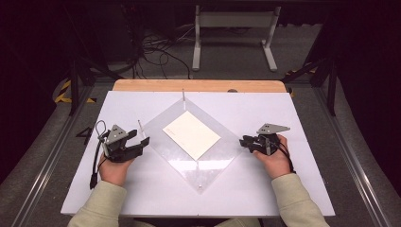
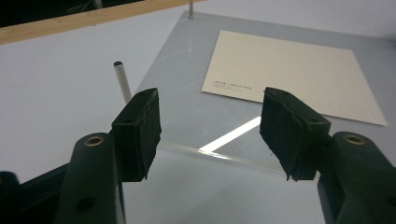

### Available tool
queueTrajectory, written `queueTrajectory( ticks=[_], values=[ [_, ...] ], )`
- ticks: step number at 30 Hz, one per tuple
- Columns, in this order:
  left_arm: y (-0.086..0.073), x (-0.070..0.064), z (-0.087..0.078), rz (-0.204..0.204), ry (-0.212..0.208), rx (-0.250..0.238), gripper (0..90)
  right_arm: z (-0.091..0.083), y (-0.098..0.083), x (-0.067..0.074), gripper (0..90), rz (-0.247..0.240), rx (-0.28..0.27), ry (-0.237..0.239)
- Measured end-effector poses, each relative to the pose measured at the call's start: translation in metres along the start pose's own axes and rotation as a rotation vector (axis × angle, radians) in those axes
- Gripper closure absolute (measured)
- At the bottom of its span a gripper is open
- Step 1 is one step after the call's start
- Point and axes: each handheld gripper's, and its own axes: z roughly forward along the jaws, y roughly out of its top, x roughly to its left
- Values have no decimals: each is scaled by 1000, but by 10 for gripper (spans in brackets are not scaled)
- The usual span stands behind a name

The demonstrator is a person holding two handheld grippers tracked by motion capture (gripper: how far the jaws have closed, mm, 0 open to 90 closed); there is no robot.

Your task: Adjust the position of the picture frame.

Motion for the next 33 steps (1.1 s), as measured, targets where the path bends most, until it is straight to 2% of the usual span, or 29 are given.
queueTrajectory(
  ticks=[5, 7, 8, 11, 14, 20, 25, 29, 30, 33],
  values=[
    [0, -1, -3, 13, -34, -2, 385, 5, -1, 1, 736, -31, 27, 14],
    [0, 0, -4, 13, -46, -2, 383, 6, -1, 2, 768, -51, 32, 0],
    [-1, 1, -5, 11, -51, 1, 382, 5, -1, 1, 814, -52, 34, -3],
    [-2, 2, -6, 19, -59, 9, 380, 4, -1, 0, 831, -50, 45, 25],
    [-3, 2, -7, 17, -66, 15, 380, 2, 2, 4, 831, -89, 76, 46],
    [-5, 4, -8, 16, -72, 28, 380, -4, 3, 24, 830, -152, 153, 156],
    [-7, 6, -8, 15, -77, 40, 380, -9, 3, 44, 829, -214, 208, 212],
    [-10, 10, -6, -7, -60, 55, 384, -13, 1, 57, 829, -234, 231, 256],
    [-11, 12, -5, -1, -48, 66, 397, -13, 0, 61, 829, -238, 235, 264],
    [-15, 18, -5, -24, -25, 93, 461, -15, -1, 71, 829, -253, 249, 296]
  ],
)
